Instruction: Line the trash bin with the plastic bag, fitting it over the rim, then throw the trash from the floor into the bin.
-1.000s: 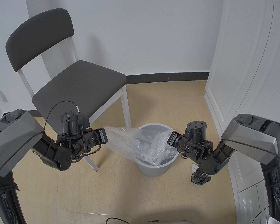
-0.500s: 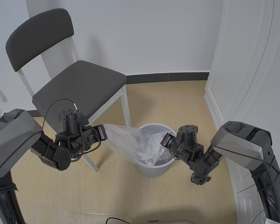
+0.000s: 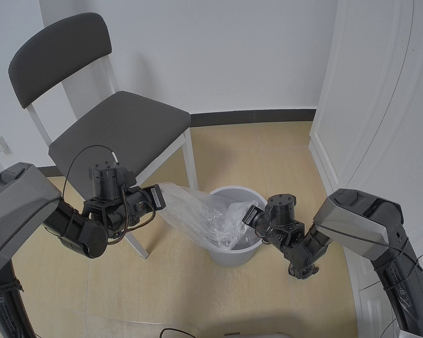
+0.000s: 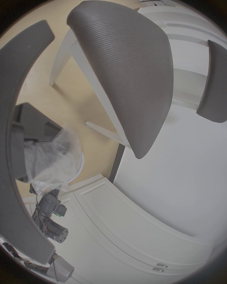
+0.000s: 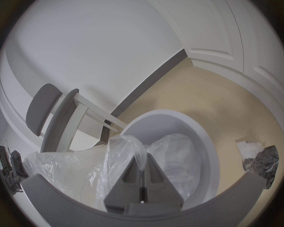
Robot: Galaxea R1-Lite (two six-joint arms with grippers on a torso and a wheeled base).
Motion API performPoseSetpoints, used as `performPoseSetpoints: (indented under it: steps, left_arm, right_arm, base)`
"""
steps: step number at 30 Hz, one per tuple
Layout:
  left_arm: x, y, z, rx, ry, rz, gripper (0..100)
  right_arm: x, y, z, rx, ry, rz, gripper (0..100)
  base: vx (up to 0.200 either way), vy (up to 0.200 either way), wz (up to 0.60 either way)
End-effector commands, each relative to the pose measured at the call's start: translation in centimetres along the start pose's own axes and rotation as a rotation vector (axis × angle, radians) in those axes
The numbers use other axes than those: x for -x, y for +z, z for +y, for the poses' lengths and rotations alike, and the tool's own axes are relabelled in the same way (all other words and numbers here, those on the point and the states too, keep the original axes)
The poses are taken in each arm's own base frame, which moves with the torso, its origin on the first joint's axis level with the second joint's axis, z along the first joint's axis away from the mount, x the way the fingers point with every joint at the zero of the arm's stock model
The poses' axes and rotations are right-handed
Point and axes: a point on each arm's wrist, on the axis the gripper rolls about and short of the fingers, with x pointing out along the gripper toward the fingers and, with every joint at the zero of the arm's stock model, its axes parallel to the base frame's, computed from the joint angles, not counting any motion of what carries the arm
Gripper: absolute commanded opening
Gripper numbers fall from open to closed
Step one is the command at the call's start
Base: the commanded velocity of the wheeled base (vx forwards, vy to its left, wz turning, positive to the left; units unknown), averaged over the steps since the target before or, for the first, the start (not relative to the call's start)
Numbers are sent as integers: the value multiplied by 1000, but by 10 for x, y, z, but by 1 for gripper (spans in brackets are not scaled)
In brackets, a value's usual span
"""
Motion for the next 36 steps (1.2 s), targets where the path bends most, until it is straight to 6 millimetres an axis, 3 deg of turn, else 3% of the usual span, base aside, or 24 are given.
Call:
performPoseSetpoints:
  steps: [1, 14, 19, 36]
  left_arm:
    - [-2, -6, -6, -2, -12, 14, 0]
    - [-25, -29, -20, 48, -62, 11, 0]
    - [-36, -35, -26, 90, -38, -2, 0]
    - [-60, -62, -35, 136, -41, -3, 0]
  right_arm:
    - [-1, 1, -6, 0, -15, -5, 0]
    - [3, 35, -26, 18, -57, -42, 0]
    - [10, 47, -26, 18, -47, -40, 0]
    - [20, 65, -29, 10, -29, -29, 0]
  base:
    - [0, 0, 0]
    - [0, 0, 0]
    - [0, 0, 0]
    - [0, 0, 0]
